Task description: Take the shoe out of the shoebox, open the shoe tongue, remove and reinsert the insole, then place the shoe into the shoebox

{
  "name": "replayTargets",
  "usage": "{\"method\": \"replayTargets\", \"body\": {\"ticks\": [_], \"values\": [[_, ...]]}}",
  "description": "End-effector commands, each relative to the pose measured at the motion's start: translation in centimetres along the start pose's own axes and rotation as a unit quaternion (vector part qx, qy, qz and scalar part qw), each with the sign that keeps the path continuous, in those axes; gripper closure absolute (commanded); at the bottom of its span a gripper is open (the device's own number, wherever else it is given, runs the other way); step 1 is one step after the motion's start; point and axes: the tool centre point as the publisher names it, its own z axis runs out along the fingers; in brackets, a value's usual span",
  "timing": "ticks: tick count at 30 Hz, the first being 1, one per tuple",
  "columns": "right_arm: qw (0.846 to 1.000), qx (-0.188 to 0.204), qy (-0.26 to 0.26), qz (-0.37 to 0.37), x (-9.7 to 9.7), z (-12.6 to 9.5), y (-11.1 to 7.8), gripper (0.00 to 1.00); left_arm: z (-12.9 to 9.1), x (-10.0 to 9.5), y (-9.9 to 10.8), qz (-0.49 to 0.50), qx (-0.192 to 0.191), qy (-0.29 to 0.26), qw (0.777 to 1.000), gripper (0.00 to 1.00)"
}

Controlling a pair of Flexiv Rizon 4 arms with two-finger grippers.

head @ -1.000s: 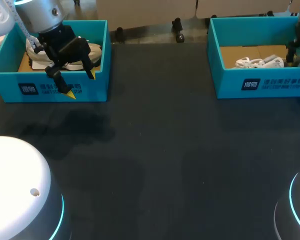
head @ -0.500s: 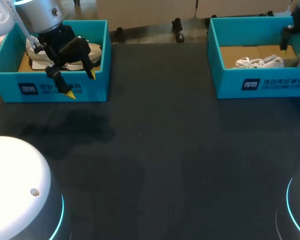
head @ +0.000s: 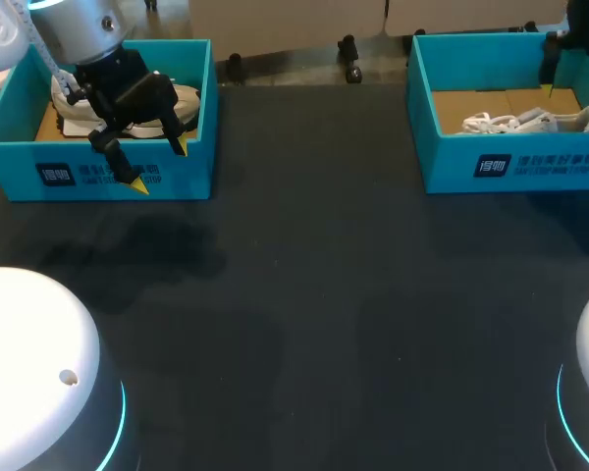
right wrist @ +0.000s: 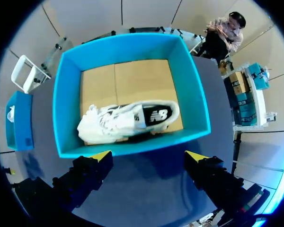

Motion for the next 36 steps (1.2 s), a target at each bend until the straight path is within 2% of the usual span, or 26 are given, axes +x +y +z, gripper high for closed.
{"method": "replayTargets", "body": {"ticks": [1,7,11,19,30,32,36], "values": [[1.000,-0.023,0.015,0.008,-0.2,-1.2,-3.5,0.00,0.0,0.1,0.0,0.000,-0.001,0.000,1.000,0.00],[0.999,-0.013,0.046,0.009,1.0,-1.5,-6.4,0.00,0.0,0.1,0.0,0.000,-0.001,0.000,1.000,0.00],[0.999,-0.003,0.047,0.019,1.6,-1.5,-8.1,0.00,0.0,0.1,0.0,0.000,-0.001,0.000,1.000,0.00],[0.998,0.009,0.060,0.022,2.6,-1.3,-10.4,0.00,0.0,0.1,0.0,0.000,-0.001,0.000,1.000,0.00],[0.997,0.011,0.069,0.019,2.8,-1.1,-10.7,0.00,0.0,0.1,0.0,0.000,-0.001,0.000,1.000,0.00],[0.997,0.011,0.069,0.019,2.8,-1.1,-10.7,0.00,-0.9,-0.7,0.3,-0.002,0.012,0.007,1.000,0.00],[0.997,0.011,0.069,0.019,2.8,-1.1,-10.7,0.00,-2.9,-1.7,0.9,-0.006,0.008,-0.016,1.000,0.00]]}}
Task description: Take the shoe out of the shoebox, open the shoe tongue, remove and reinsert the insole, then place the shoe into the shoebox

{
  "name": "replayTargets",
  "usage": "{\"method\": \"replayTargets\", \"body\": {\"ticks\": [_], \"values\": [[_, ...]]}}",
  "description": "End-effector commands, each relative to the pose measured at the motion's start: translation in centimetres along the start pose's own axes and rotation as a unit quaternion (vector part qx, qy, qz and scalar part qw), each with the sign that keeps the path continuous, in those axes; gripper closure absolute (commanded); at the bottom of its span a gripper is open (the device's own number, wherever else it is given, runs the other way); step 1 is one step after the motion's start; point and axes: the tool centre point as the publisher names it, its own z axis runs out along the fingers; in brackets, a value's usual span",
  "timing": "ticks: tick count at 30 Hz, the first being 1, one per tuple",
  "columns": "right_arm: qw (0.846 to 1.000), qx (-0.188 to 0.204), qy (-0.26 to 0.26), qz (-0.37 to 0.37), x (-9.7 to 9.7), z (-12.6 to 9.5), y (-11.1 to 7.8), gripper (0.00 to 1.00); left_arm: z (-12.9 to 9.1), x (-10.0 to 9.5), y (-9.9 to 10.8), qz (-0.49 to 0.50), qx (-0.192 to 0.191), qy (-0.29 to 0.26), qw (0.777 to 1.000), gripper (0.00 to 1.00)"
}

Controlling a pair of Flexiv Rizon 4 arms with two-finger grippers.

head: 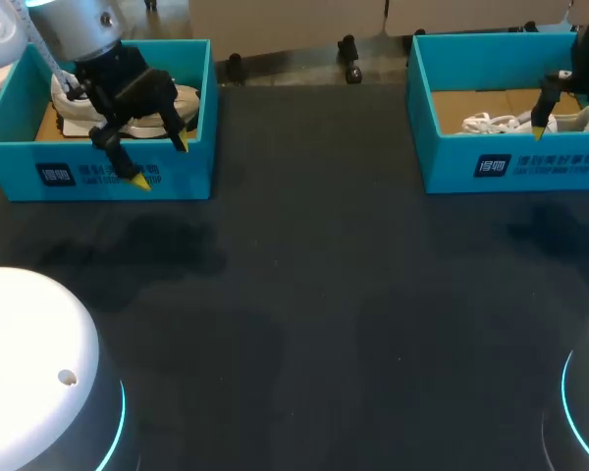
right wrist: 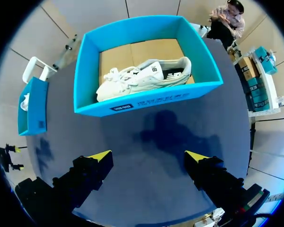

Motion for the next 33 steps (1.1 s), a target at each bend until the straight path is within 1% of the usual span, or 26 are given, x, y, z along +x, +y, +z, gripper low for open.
{"method": "replayTargets", "body": {"ticks": [1,3,8,10,12,13,16,18,20,22,23,25,27,29,30,31,33], "values": [[1.000,0.000,0.000,0.000,0.0,0.0,0.0,0.00,-2.1,-0.8,0.7,-0.003,-0.007,-0.003,1.000,0.00],[1.000,0.000,0.000,0.000,0.0,0.0,0.0,0.00,-2.6,-1.1,1.1,-0.006,-0.022,-0.006,1.000,0.00],[1.000,0.000,0.000,0.000,0.0,0.0,0.0,0.00,-4.1,-1.7,2.3,0.015,-0.024,0.004,1.000,0.00],[1.000,0.000,0.000,0.000,0.0,0.0,0.0,0.00,-4.7,-2.2,3.0,0.038,-0.033,0.009,0.999,0.00],[1.000,0.000,0.000,0.000,0.0,0.0,0.0,0.00,-5.5,-2.8,4.0,0.067,-0.035,0.017,0.997,0.00],[1.000,0.000,0.000,0.000,0.0,0.0,0.0,0.00,-5.9,-3.0,4.5,0.093,-0.032,0.029,0.995,0.00],[1.000,0.000,0.000,0.000,0.0,0.0,0.0,0.00,-6.9,-4.4,6.4,0.125,-0.035,0.037,0.991,0.00],[1.000,0.000,0.000,0.000,0.0,0.0,0.0,0.00,-7.5,-5.5,7.8,0.138,-0.051,0.033,0.989,0.00],[1.000,0.000,0.000,0.000,0.0,0.0,0.0,0.00,-8.1,-6.6,9.3,0.155,-0.055,0.035,0.986,0.00],[1.000,0.000,0.000,0.000,0.0,0.0,0.0,0.00,-8.5,-7.5,10.7,0.176,-0.075,0.033,0.981,0.00],[1.000,0.000,0.000,0.000,0.0,0.0,0.0,0.00,-8.8,-8.0,11.4,0.190,-0.080,0.044,0.977,0.00],[1.000,0.000,0.000,0.000,0.0,0.0,0.0,0.00,-9.2,-9.1,12.9,0.203,-0.105,0.048,0.972,0.00],[1.000,0.000,0.000,0.000,0.0,0.0,0.0,0.00,-9.6,-9.9,14.5,0.237,-0.119,0.062,0.962,0.00],[1.000,0.000,0.000,0.000,0.0,0.0,0.0,0.00,-10.0,-10.7,16.3,0.271,-0.130,0.081,0.950,0.00],[1.000,0.000,0.000,0.000,0.0,0.0,0.0,0.00,-10.1,-11.2,17.2,0.281,-0.142,0.087,0.945,0.00],[1.000,0.000,0.000,0.000,0.0,0.0,0.0,0.00,-10.2,-12.1,18.5,0.277,-0.159,0.092,0.943,0.00],[1.000,0.000,0.000,0.000,0.0,0.0,0.0,0.00,-10.2,-12.1,18.5,0.277,-0.159,0.092,0.943,0.00]]}}
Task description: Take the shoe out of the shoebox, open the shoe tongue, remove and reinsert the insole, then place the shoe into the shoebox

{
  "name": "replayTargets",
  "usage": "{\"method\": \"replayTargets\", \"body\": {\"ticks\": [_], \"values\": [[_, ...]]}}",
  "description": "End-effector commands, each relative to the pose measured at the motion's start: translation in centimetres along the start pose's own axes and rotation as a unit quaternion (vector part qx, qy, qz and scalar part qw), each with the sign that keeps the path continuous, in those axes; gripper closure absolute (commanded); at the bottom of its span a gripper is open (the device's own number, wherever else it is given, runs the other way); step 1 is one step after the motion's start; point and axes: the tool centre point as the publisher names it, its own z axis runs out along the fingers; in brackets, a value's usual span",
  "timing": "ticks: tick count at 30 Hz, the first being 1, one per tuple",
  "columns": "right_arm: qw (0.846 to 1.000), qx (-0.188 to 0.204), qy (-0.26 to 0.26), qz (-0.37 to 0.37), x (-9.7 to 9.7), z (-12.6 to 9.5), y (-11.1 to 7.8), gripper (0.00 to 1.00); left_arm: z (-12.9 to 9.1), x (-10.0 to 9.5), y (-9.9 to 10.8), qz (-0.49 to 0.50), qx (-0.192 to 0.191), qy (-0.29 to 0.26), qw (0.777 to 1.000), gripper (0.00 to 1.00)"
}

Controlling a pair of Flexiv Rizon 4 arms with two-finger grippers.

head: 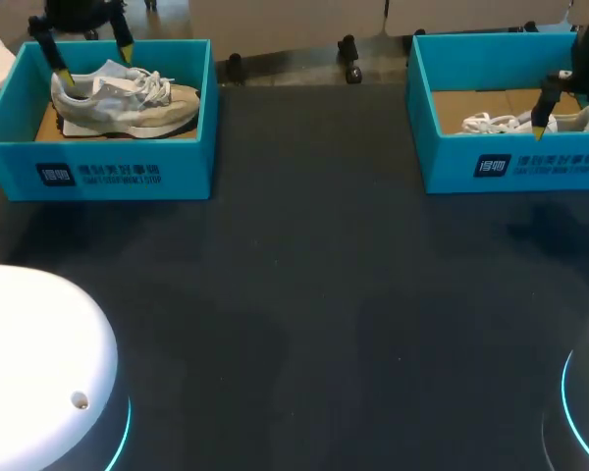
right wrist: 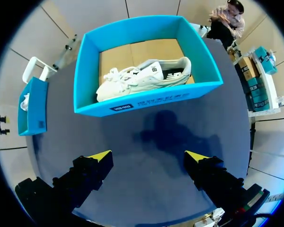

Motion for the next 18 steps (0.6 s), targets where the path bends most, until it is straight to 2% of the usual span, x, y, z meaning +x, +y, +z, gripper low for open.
{"method": "replayTargets", "body": {"ticks": [1,11,12,13,17,18], "values": [[1.000,0.000,0.000,0.000,0.0,0.0,0.0,0.00,0.3,-0.8,2.9,0.006,0.004,0.053,0.999,0.00],[1.000,0.000,0.000,0.000,0.0,0.0,0.0,0.00,0.3,-0.8,2.9,0.006,0.004,0.053,0.999,0.00],[1.000,0.000,0.000,0.000,0.0,0.0,0.0,0.00,0.5,-1.0,2.8,0.025,0.020,0.057,0.998,0.00],[1.000,0.000,0.000,0.000,0.0,0.0,0.0,0.00,0.7,-1.0,2.7,0.050,0.019,0.053,0.997,0.00],[1.000,0.000,0.000,0.000,0.0,0.0,0.0,0.00,1.5,-1.0,4.3,0.109,0.012,0.044,0.993,0.00],[1.000,0.000,0.000,0.000,0.0,0.0,0.0,0.00,1.8,-1.1,5.3,0.127,0.004,0.039,0.991,0.00]]}}
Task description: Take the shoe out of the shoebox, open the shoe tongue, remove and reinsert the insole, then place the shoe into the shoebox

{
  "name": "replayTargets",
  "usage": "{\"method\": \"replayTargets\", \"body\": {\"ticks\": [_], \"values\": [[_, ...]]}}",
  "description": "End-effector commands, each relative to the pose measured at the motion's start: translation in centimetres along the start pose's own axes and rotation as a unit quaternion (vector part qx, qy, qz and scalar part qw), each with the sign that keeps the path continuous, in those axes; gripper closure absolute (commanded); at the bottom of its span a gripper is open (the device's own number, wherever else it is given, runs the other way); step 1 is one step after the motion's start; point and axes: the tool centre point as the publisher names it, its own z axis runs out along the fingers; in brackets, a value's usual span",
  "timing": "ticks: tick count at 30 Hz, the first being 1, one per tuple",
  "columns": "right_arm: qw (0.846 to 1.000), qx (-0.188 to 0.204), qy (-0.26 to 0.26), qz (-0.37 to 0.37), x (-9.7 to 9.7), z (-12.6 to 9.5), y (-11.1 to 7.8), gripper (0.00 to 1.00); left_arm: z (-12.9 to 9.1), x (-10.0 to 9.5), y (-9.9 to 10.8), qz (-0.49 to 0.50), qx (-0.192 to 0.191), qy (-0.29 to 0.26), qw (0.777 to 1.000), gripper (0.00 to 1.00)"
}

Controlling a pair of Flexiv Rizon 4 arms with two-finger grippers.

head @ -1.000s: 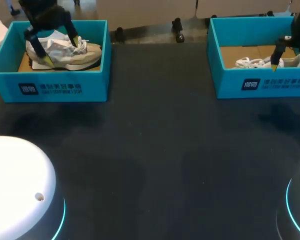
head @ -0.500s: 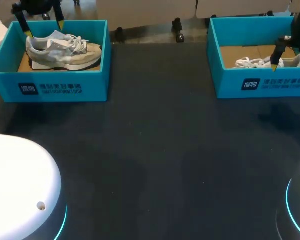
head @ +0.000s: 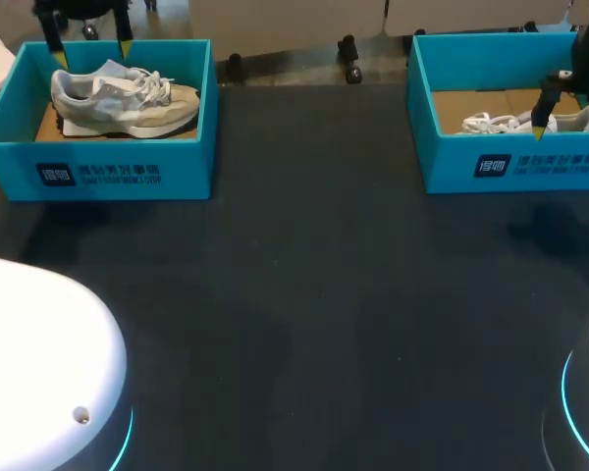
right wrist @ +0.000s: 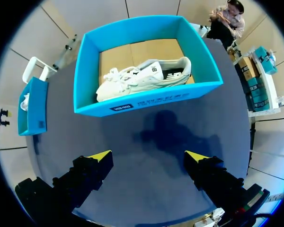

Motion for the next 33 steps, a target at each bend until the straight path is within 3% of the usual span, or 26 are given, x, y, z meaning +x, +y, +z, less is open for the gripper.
{"method": "replayTargets", "body": {"ticks": [1,12,18,27,33], "values": [[1.000,0.000,0.000,0.000,0.0,0.0,0.0,0.00,0.8,0.4,2.8,0.055,-0.007,-0.014,0.998,0.00],[1.000,0.000,0.000,0.000,0.0,0.0,0.0,0.00,2.2,0.7,10.7,0.072,-0.036,-0.019,0.997,0.00],[1.000,0.000,0.000,0.000,0.0,0.0,0.0,0.00,4.1,0.9,14.9,0.072,-0.038,-0.013,0.997,0.00],[1.000,0.000,0.000,0.000,0.0,0.0,0.0,0.00,5.5,3.5,18.0,0.081,-0.030,-0.014,0.996,0.00],[1.000,0.000,0.000,0.000,0.0,0.0,0.0,0.00,6.3,4.1,19.4,0.073,-0.028,-0.012,0.997,0.00]]}}
